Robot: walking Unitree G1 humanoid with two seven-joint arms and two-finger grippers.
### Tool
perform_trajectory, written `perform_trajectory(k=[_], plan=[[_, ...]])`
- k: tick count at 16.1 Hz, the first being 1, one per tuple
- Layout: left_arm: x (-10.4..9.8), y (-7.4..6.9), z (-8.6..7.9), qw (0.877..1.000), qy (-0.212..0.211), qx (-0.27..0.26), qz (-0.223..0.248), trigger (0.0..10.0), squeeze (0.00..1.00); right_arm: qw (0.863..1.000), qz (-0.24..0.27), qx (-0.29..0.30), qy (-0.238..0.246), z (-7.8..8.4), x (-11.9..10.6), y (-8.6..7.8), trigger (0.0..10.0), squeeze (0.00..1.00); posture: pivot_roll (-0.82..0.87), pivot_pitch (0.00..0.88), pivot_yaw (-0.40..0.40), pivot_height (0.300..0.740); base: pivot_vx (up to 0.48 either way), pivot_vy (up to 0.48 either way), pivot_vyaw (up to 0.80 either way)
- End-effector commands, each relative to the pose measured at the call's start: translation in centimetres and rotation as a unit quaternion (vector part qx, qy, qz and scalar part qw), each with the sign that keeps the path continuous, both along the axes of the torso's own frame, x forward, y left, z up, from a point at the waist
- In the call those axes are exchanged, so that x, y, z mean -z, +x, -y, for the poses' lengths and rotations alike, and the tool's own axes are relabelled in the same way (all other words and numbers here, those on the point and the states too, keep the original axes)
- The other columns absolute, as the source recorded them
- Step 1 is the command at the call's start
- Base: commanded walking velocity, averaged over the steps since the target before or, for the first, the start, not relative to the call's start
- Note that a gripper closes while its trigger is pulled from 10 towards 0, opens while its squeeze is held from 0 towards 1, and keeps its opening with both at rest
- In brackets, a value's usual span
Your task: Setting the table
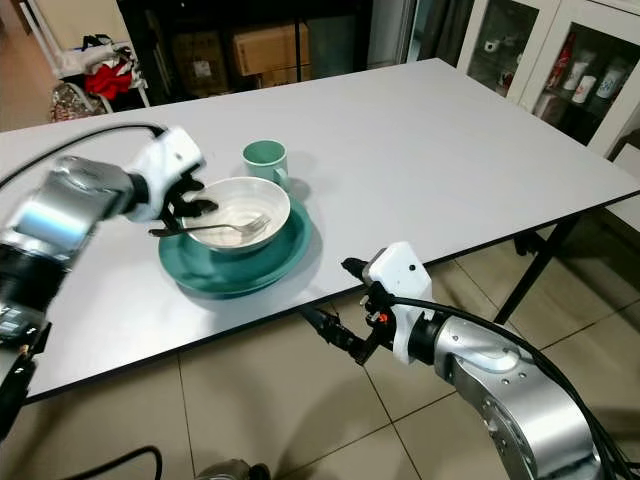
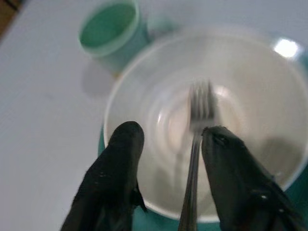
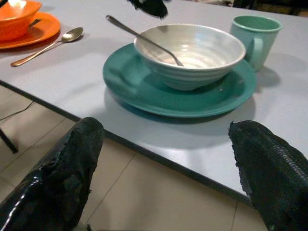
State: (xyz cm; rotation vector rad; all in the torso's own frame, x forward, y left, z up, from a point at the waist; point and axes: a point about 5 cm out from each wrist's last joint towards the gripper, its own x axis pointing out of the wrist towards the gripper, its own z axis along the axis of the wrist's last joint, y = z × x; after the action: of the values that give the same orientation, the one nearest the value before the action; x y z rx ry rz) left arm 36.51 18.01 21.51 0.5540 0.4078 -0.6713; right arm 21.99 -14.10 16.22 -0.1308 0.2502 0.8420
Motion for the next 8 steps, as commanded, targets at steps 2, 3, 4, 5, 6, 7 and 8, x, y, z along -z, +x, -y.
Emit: perform_trajectory(k=[2, 3, 4, 5, 6, 7, 8], plan=[[-1.7, -0.9, -0.6, 0.998, -0.041, -0.006, 0.041, 10.0, 0.00, 1.000, 0.008, 0.007, 0.012, -0.1, -0.4, -0.4, 10.0, 0.00, -0.03, 0.000, 0.072, 0.740, 0.000, 0.000, 0.00], [-2.6, -2.5, -1.3, 0.987, -0.097, -0.035, 0.121, 10.0, 0.00, 0.997, 0.042, 0.058, 0.011, -0.4, -0.4, -0.3, 10.0, 0.00, -0.02, 0.000, 0.072, 0.740, 0.000, 0.000, 0.00], [-2.7, -3.1, -1.4, 0.982, -0.104, -0.040, 0.151, 10.0, 0.00, 0.996, 0.053, 0.074, 0.011, -0.5, -0.4, -0.2, 10.0, 0.00, -0.02, 0.000, 0.072, 0.740, 0.000, 0.000, 0.00], [-2.9, -4.8, -1.3, 0.963, -0.138, -0.056, 0.224, 10.0, 0.00, 0.988, 0.076, 0.128, 0.027, -0.5, -0.6, 0.2, 10.0, 0.00, -0.02, 0.000, 0.071, 0.740, 0.000, 0.000, 0.54], [-2.0, -6.8, -1.6, 0.950, -0.176, -0.098, 0.237, 10.0, 0.00, 0.983, 0.099, 0.146, 0.042, -1.0, -1.2, 0.1, 10.0, 0.00, -0.02, 0.000, 0.065, 0.740, 0.000, 0.000, 0.80], [-1.0, -8.5, -1.9, 0.941, -0.181, -0.138, 0.250, 10.0, 0.00, 0.980, 0.110, 0.155, 0.050, -1.5, -1.5, 0.0, 10.0, 0.00, -0.02, 0.000, 0.065, 0.740, 0.000, 0.000, 0.80], [-0.4, -9.2, -2.0, 0.938, -0.183, -0.156, 0.251, 10.0, 0.00, 0.980, 0.111, 0.159, 0.055, -1.6, -1.5, 0.0, 10.0, 0.00, -0.02, 0.000, 0.066, 0.740, 0.000, 0.000, 0.80]])
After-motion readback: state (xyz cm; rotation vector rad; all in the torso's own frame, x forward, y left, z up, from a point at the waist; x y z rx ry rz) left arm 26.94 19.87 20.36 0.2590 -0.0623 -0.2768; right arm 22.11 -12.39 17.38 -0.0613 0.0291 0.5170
